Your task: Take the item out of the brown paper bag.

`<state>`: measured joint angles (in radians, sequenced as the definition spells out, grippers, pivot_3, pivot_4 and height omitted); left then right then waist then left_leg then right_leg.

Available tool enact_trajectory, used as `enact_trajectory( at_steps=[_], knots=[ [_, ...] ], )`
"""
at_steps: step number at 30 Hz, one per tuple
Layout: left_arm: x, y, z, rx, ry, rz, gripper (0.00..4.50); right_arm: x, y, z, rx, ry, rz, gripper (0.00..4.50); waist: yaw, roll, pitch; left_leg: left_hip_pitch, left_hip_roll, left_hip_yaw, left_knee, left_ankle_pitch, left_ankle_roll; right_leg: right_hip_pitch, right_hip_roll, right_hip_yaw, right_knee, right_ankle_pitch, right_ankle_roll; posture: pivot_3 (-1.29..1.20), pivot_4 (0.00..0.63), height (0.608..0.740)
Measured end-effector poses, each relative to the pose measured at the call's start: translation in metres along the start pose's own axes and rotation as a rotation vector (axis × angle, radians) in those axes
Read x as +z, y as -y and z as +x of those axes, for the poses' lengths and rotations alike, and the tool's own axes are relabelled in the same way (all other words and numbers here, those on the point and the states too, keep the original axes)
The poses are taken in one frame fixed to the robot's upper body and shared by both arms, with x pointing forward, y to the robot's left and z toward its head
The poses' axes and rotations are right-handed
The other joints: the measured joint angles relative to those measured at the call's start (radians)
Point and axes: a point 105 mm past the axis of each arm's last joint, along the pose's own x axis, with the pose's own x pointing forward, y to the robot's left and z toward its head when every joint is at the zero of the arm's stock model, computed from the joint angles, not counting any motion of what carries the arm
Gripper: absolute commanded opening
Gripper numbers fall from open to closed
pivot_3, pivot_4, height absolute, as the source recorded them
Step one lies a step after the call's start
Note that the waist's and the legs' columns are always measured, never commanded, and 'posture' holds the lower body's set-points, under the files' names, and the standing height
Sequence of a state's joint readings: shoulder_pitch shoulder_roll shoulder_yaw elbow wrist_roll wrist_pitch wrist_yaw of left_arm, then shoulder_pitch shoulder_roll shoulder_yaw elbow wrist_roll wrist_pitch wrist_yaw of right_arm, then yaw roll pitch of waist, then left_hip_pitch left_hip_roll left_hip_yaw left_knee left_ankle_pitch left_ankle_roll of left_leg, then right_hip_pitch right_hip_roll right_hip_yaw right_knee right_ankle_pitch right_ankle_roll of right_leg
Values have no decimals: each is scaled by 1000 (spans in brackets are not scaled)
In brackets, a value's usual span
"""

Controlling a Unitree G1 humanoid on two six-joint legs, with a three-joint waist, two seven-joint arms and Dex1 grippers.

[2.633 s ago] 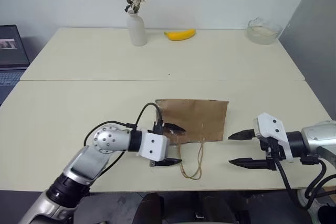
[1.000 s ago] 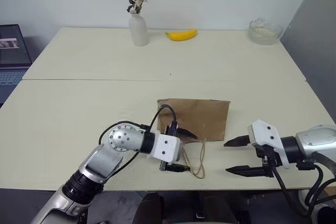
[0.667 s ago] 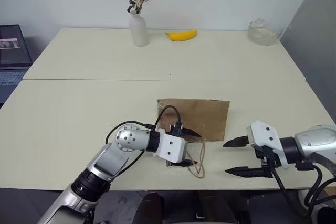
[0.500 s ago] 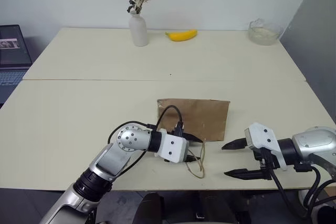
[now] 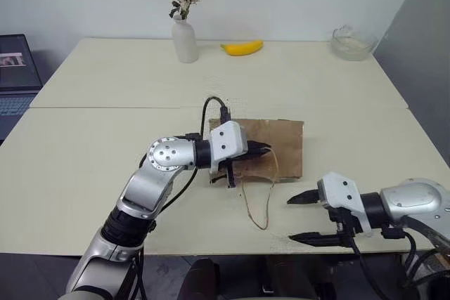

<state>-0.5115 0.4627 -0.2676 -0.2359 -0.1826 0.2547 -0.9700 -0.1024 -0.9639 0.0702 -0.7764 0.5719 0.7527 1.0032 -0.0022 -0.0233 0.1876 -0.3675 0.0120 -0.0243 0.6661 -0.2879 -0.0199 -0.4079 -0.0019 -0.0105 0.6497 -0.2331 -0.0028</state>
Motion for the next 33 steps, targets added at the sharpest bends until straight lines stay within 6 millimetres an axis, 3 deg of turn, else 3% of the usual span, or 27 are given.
enact_trajectory(
  at_steps=[8,15,19,24,26,27,33],
  knots=[
    [2,-16,4,53,9,3,24,13,10,39,-2,65,-31,3470,0,0,0,1,0,0,0,0,0,1,0,0,0,0,0,0,150,740],
    [0,-25,2,80,1,13,24,0,16,64,-4,38,25,3470,0,0,0,1,0,-1,0,0,0,1,-1,0,0,0,0,0,150,740],
    [0,-29,1,90,2,22,0,-5,21,71,-26,27,44,2594,0,0,0,1,0,-1,0,0,0,1,-1,0,0,0,0,0,150,740],
    [-1,-35,1,107,-10,24,0,-14,25,73,-53,-16,22,689,0,0,0,1,0,-1,0,0,0,1,0,0,0,0,0,0,150,740],
    [0,-40,-1,128,-13,29,0,-17,28,73,-73,-30,11,649,0,0,0,1,0,-1,0,0,0,1,0,0,0,0,0,0,150,740],
    [1,-44,-2,142,-15,30,0,-20,29,74,-87,-42,-3,265,0,0,0,1,0,-1,0,0,0,1,0,0,0,0,0,0,150,740],
    [17,-71,0,255,-5,6,0,-35,34,78,-180,-104,-74,51,0,0,0,1,0,-1,0,0,0,1,0,0,0,0,0,0,150,740]
  ],
)
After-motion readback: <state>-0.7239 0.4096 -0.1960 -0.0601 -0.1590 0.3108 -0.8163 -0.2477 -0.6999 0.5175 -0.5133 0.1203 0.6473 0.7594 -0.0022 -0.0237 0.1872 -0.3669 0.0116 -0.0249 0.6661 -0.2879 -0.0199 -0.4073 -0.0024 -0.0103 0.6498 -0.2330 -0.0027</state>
